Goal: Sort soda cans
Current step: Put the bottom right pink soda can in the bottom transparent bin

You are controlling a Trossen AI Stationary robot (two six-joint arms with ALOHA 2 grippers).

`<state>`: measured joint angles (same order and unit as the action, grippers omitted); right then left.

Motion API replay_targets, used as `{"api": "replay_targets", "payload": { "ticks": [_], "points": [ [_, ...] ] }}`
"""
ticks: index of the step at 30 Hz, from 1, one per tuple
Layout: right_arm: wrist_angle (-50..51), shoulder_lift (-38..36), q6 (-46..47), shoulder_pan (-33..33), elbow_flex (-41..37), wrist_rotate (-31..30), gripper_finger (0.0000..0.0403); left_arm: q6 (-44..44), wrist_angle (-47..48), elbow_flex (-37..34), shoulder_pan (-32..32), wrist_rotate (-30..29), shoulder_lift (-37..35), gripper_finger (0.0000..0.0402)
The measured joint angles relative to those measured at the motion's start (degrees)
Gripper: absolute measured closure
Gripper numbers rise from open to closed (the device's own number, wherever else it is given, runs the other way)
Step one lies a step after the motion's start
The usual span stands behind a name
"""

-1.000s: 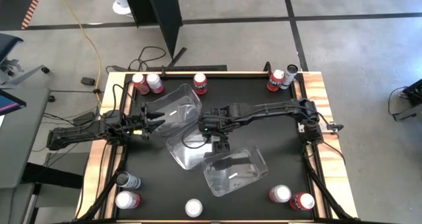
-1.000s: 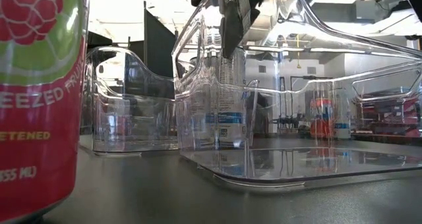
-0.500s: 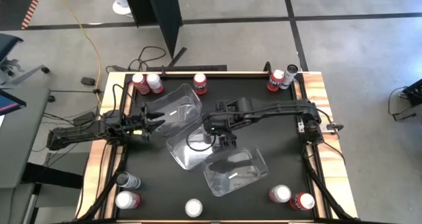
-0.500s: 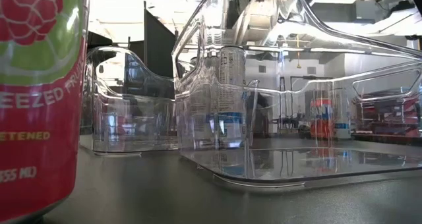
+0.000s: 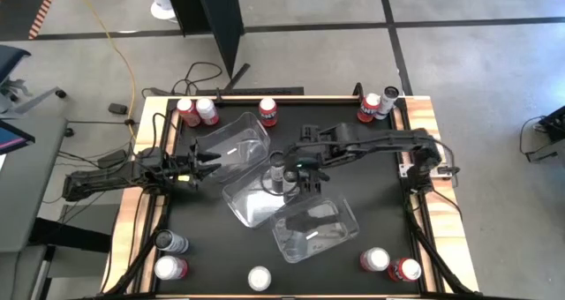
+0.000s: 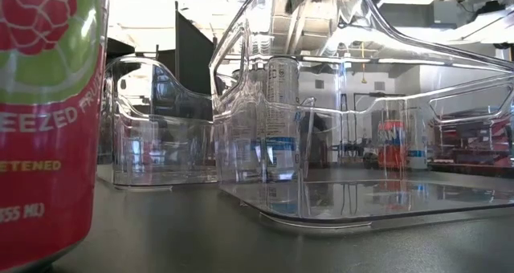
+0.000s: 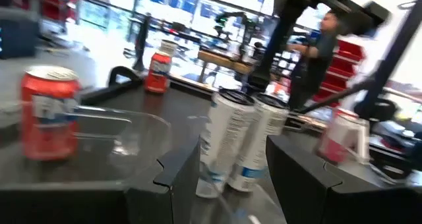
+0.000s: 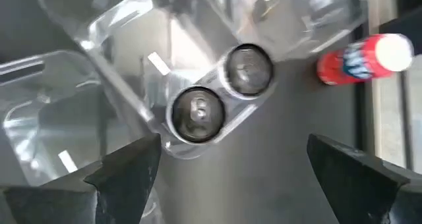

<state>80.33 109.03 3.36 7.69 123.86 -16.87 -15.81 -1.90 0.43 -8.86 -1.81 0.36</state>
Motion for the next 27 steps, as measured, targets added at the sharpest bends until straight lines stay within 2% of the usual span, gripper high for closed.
{"api": "replay_targets", "payload": {
  "ticks": [4, 10, 15, 20, 27],
  "points": [
    [-4.81, -6.49, 3.38, 1.62, -8.32, -3.52, 0.0006, -0.79, -0.05, 0.0, 0.78, 2.77, 0.02, 0.0233],
    [-17.61, -19.43, 8.7, 6.02, -26.39, -9.22, 0.0006, 0.28, -0.34, 0.0, 3.55, 3.11, 0.02, 0.0233],
    [-28.43, -26.38, 10.21, 9.17, -38.44, -10.48, 0.0006, 1.61, -2.92, 0.0, 5.52, 3.1, 0.02, 0.0233],
    [-33.59, -28.48, 10.21, 10.8, -44.38, -10.57, 0.0006, 2.03, -2.16, 0.96, 7.4, 3.09, 0.0, 0.0233],
    [-39.01, -28.05, 8.26, 13.42, -46.47, -8.66, 0.0006, 2.24, -2.68, 2.52, 10.33, 4.55, 0.0, 0.0233]
  ]
}}
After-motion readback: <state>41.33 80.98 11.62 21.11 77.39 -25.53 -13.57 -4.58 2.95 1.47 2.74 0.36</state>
